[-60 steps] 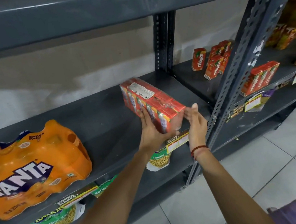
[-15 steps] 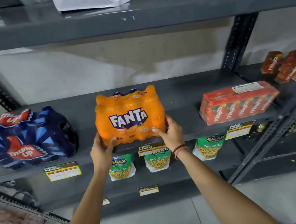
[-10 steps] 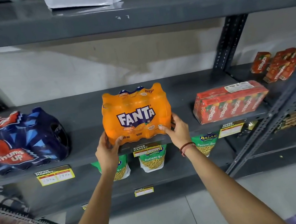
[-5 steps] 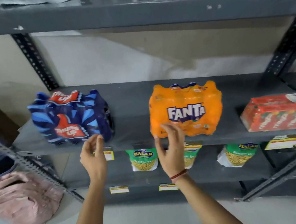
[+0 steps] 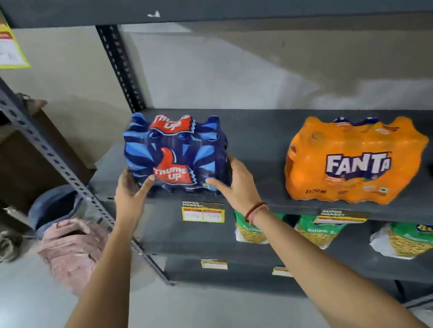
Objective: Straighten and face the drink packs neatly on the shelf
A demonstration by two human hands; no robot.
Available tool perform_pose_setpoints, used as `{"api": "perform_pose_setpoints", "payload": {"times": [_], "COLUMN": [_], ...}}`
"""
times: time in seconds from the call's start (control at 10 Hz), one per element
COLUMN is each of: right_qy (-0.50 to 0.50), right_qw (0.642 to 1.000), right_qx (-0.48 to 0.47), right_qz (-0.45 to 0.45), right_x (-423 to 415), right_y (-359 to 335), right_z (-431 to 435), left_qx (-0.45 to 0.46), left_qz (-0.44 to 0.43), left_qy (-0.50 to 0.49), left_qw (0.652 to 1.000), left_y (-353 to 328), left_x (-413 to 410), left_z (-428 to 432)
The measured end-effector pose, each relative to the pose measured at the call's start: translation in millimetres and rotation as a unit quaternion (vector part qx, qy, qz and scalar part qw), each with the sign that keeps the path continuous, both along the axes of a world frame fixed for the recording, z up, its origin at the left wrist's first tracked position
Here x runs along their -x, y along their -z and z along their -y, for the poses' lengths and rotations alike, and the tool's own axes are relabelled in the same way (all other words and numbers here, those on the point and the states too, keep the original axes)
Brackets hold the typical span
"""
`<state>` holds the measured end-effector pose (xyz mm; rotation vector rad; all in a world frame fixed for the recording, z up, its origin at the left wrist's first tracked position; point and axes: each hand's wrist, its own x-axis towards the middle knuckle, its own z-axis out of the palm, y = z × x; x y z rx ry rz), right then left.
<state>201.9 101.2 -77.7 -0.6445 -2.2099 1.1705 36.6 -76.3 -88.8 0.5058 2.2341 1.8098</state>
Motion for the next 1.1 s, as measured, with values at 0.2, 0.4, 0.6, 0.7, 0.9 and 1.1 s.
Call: {"api": "perform_pose_setpoints", "payload": {"times": [0.2,0.4,0.6,0.7,0.9,1.1], "right_qy": [0.01,0.019,0.025,0.027,0.031,0.087], "right_qw": [1.0,1.0,1.0,1.0,0.999,0.995], "right_qx": [-0.006,-0.006,0.0,-0.001,0.003,-0.005], "right_qz": [-0.002,0.012,0.009,0.014,0.015,-0.039], "right_x": [-18,-30,-30,-31,-33,-50], "right_y": [4,-1,0,-2,-3,-2], "right_z": [-16,-19,-16,-14,-11,0], "left_qx": [0.012,0.011,0.022,0.03,0.067,0.163], "left_qz": [-0.013,-0.027,-0.037,-0.028,-0.027,0.007], "left_qy": [-0.007,0.002,0.007,0.008,0.007,-0.024], "left_qw": [1.0,1.0,0.999,0.999,0.997,0.986], "left_y": [-2,-2,-3,-4,-7,-2], "left_x": [-14,-26,-24,-26,-32,-86], "left_z": [-8,-18,-15,-15,-15,-23]}}
